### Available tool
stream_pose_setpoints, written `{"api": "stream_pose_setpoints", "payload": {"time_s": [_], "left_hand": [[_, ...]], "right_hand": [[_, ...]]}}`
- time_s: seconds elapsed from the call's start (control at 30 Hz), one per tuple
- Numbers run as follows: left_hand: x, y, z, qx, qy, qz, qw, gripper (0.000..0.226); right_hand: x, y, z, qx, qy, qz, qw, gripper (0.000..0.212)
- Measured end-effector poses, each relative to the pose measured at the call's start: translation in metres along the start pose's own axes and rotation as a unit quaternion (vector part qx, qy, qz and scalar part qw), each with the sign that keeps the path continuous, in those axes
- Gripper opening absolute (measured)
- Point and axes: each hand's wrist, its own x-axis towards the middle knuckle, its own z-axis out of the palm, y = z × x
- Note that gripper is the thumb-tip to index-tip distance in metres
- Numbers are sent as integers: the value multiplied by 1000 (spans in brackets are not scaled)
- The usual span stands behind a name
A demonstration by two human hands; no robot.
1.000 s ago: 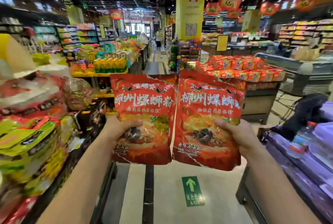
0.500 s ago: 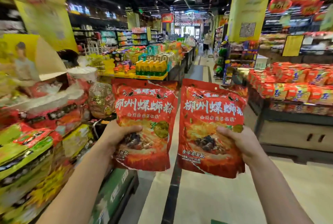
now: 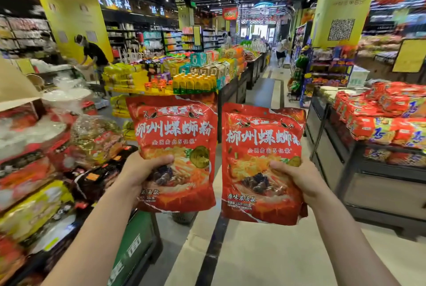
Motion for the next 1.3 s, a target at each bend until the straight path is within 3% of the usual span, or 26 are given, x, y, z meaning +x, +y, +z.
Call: {"api": "stream_pose_setpoints", "payload": {"time_s": [0.13, 0.23, 0.3, 0.4, 0.53, 0.7, 0.77, 0.87, 0.93, 1.03, 1.13, 1.2, 1.3], "left_hand": [[51, -10, 52, 9, -13, -6, 1000, 80], [93, -18, 86, 3, -8, -8, 1000, 92], [119, -20, 108, 3, -1, -8, 1000, 87], [153, -17, 140, -17, 21, -14, 1000, 73], [187, -11, 168, -15, 26, -26, 999, 87], [229, -6, 182, -21, 64, -35, 997, 74], [249, -9, 182, -21, 79, -35, 996, 81], [284, -18, 185, -32, 107, -34, 993, 89], [310, -25, 191, -39, 126, -34, 991, 96], [354, -38, 201, -53, 160, -35, 985, 57], [400, -54, 207, -51, 197, -44, 978, 71], [427, -62, 210, -57, 230, -60, 970, 82], [463, -75, 211, -78, 275, -76, 955, 96]], "right_hand": [[65, 11, -33, -2, 1, 21, 1000, 41], [124, 14, -53, -5, -14, 23, 1000, 53], [162, 14, -62, -12, -23, 14, 1000, 60], [219, 7, -76, -2, -34, 14, 999, 52], [282, -6, -86, -15, -41, 8, 999, 44], [357, -7, -82, -30, -58, 1, 998, 32], [390, -3, -73, -39, -78, 7, 996, 40], [442, 13, -56, -40, -110, 15, 993, 68], [479, 27, -44, -32, -127, 20, 991, 67], [544, 49, -23, -31, -173, 35, 984, 72], [617, 72, 4, -45, -221, 56, 973, 95], [664, 83, 24, -49, -256, 72, 963, 84], [727, 100, 59, -56, -297, 94, 949, 47]]}}
